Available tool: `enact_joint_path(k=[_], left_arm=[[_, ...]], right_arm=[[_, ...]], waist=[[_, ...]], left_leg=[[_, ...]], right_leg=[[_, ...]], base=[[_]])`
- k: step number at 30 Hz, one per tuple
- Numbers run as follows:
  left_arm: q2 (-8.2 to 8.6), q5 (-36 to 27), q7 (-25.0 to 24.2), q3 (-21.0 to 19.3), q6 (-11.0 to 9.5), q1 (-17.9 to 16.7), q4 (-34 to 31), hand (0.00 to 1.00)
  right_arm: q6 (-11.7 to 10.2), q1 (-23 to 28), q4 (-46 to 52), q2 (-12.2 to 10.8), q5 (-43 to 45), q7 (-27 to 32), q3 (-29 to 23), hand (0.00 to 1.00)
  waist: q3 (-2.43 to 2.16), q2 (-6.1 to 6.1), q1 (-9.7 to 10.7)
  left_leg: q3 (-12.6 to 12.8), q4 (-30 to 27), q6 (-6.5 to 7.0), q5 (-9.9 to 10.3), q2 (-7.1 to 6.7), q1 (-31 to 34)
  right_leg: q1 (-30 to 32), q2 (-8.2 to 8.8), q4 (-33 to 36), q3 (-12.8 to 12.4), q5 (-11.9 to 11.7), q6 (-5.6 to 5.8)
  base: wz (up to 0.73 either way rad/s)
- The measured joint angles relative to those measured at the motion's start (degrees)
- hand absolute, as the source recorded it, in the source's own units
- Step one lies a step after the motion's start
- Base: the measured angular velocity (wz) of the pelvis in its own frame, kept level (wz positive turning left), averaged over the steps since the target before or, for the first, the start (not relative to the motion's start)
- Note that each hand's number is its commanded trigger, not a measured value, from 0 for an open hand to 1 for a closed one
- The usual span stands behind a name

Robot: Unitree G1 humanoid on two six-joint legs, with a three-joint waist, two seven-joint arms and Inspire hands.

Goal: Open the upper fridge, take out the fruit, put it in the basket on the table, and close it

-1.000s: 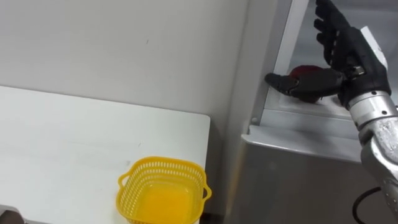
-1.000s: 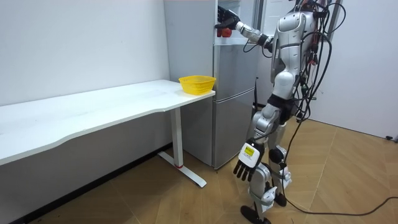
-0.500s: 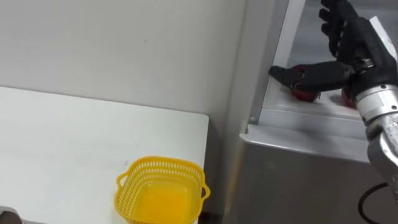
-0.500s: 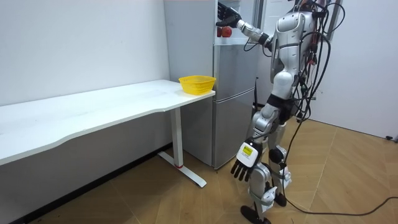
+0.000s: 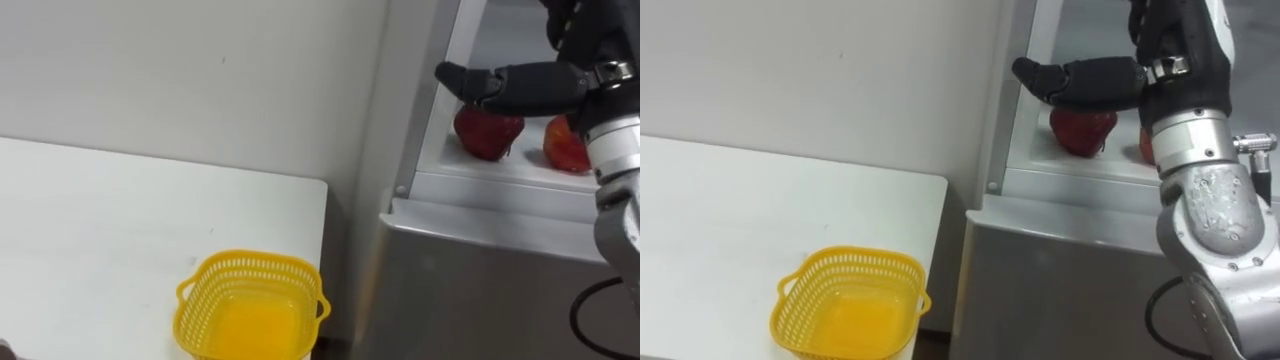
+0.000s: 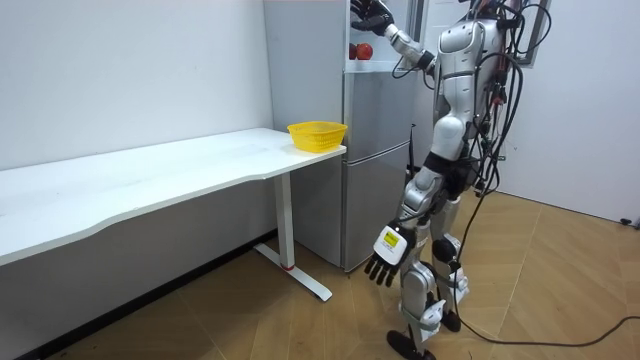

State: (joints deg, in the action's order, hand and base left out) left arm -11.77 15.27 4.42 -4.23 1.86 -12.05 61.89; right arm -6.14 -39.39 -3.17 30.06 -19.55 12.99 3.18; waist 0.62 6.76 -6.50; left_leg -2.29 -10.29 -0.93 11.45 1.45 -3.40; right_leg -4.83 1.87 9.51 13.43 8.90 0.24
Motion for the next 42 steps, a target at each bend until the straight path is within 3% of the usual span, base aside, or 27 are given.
enact_joint_path(k=[9, 16, 27, 42], left_arm=[[0.03, 0.05, -0.03, -0.06, 0.03, 0.02, 0.01, 0.0], [0.05, 0.12, 0.37, -0.07, 0.03, -0.01, 0.01, 0.0], [0.06, 0.11, 0.46, -0.03, 0.06, -0.91, 0.01, 0.0], [0.06, 0.06, 0.45, 0.01, 0.06, -0.91, 0.01, 0.0]], right_arm=[[-0.05, 0.01, 0.19, -0.01, -0.25, 0.17, -0.01, 0.0], [-0.19, 0.01, 1.92, -0.01, -0.13, 0.47, -0.06, 0.0], [-0.19, 0.23, 1.69, 0.0, 0.07, 1.83, -0.06, 0.0], [-0.19, 1.89, 1.68, 0.0, 0.18, 2.54, -0.06, 0.0]], waist=[[-0.08, -0.02, 0.07], [-0.64, -0.83, 0.18], [-0.54, -1.07, 1.65], [-0.3, -0.78, 1.67]], left_leg=[[0.68, -0.04, 0.01, -0.01, 0.01, -0.13], [0.68, -0.04, 0.02, -0.01, 0.01, -0.27], [0.68, -0.2, 0.02, -0.02, 0.01, -0.33], [0.67, 0.04, 0.02, -0.01, 0.01, -0.3]], right_leg=[[0.26, -0.04, 0.01, -0.76, 0.0, 0.0], [0.12, -0.03, 0.0, -0.8, 0.0, 0.0], [-0.02, -0.04, 0.02, -0.79, 0.0, -0.01], [0.13, -0.04, -0.02, -0.74, 0.0, 0.0]], base=[[-0.03], [0.0], [0.0], [0.0]])
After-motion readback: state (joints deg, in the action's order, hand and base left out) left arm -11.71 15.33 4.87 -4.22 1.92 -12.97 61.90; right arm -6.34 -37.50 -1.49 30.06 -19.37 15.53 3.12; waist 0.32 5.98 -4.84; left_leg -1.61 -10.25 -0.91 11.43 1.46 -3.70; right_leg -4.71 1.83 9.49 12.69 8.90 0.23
